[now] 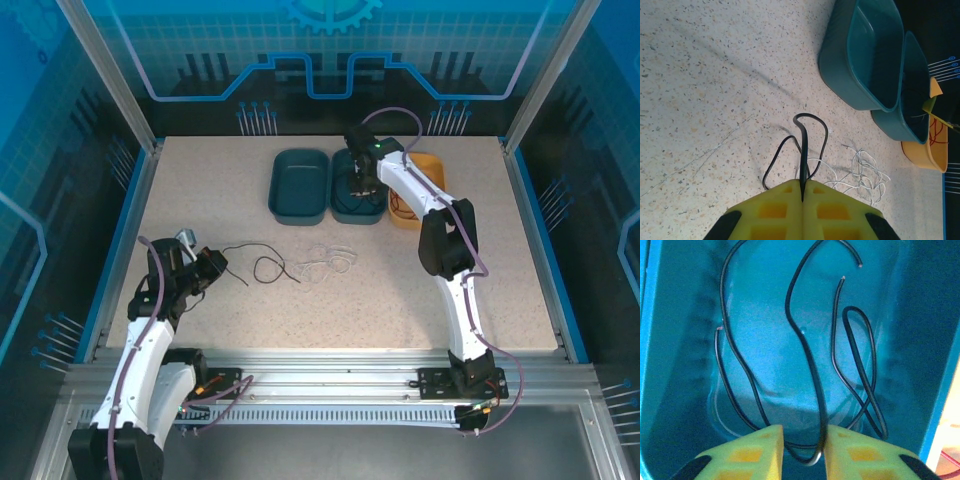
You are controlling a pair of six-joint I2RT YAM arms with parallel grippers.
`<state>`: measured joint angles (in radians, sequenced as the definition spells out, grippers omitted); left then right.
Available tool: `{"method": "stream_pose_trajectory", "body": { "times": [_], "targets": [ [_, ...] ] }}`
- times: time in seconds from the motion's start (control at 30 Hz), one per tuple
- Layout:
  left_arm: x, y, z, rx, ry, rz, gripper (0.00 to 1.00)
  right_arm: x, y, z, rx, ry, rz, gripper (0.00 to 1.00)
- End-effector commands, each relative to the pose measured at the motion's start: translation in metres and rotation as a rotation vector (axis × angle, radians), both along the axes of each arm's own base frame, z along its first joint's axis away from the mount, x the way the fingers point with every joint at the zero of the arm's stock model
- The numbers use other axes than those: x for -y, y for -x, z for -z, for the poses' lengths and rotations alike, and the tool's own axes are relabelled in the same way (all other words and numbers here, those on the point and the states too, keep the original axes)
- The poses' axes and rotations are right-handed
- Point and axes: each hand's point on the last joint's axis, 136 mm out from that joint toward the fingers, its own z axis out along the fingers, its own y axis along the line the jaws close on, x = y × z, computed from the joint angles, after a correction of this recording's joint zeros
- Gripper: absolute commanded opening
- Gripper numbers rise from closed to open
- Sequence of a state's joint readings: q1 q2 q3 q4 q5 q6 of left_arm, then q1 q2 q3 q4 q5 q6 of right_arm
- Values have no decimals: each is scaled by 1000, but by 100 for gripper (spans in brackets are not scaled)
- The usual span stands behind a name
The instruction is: Untangle the cables
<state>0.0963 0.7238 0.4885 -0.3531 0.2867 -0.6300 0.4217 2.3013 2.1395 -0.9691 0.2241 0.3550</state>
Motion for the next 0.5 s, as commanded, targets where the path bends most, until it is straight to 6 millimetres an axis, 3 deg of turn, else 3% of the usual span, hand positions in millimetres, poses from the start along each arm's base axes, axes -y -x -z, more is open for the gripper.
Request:
{"method": "stream_pose_trajectory", "body": {
  "times": [0.0,0.2,0.33,0.47],
  "targets": [
    [2,-2,-17,44,21,13,5,-2,11,-35,45,5,-28,34],
    [3,-1,-22,55,23,14,5,4,26,-70,118,43,-35,47],
    [4,-1,-27,69,27,21,5,2,40,-91,166,41,-64,50],
    [7,0,-37,100,31,39,4,-17,63,-110,211,2,-151,52]
  ]
}}
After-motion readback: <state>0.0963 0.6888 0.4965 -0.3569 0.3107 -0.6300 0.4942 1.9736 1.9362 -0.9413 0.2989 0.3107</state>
